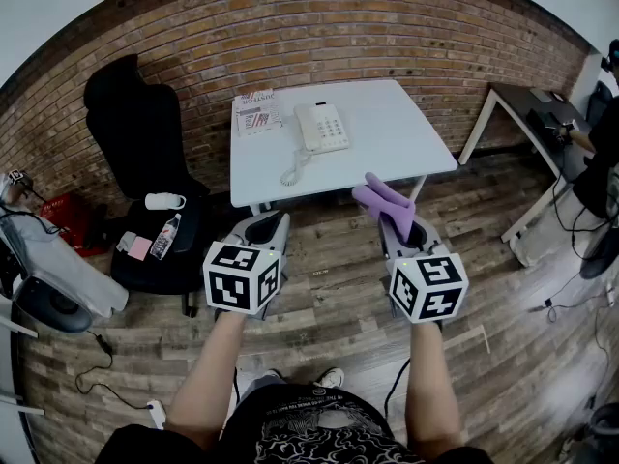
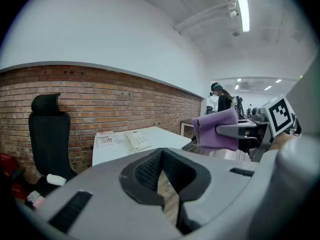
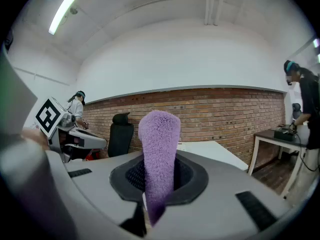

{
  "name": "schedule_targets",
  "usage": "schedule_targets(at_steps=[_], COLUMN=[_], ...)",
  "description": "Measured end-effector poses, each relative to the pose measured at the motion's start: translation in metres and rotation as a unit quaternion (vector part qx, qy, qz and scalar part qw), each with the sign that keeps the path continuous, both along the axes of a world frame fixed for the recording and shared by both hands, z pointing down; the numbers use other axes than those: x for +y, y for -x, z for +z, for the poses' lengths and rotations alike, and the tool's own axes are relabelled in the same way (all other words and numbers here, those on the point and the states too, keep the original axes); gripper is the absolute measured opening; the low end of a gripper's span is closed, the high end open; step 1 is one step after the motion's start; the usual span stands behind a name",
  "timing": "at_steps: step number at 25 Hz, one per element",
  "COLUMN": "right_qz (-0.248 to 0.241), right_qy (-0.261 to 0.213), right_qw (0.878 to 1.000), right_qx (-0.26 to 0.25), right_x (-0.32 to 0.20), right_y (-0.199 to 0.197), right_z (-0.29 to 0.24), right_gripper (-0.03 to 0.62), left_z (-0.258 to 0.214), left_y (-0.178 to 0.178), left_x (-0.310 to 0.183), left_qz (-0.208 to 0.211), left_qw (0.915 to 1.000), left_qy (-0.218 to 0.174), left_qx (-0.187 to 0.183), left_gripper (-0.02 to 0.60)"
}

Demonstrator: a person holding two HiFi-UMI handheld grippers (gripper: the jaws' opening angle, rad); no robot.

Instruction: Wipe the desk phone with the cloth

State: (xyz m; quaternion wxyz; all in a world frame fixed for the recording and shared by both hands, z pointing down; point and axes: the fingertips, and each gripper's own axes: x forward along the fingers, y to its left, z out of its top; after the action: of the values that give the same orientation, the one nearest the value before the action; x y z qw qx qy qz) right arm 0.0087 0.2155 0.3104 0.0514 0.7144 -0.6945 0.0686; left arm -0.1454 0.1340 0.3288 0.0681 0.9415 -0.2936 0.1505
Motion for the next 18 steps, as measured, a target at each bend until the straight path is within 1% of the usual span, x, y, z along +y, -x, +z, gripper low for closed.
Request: schedule_targets(at_steps=[5, 10, 18], right_qz=[0.001, 0.008, 0.006], right_qy=[0.003, -0.001, 0.007], right_qw=[1.000, 1.000, 1.000], right_qx=[-0.003, -0.019, -0.021], right_x=[0.001, 0.000, -0.014], right_y=[-0.001, -0.004, -0.018], right_z=[0.004, 0.004, 0.012], right_gripper=[0.043, 0.043, 0.043], left_z=[0.001, -0.001, 0.007], left_y=[-0.003, -0.003, -0.012], left_x=[0.001, 0.002, -0.015], left_qz=[0.002, 0.004, -0.006], left_qw=[1.0000, 1.0000, 1.0000], left_qy=[0.001, -0.002, 0.006], left_qx=[-0.003, -0.009, -0.005], left_gripper=[0.006, 0.006, 0.006])
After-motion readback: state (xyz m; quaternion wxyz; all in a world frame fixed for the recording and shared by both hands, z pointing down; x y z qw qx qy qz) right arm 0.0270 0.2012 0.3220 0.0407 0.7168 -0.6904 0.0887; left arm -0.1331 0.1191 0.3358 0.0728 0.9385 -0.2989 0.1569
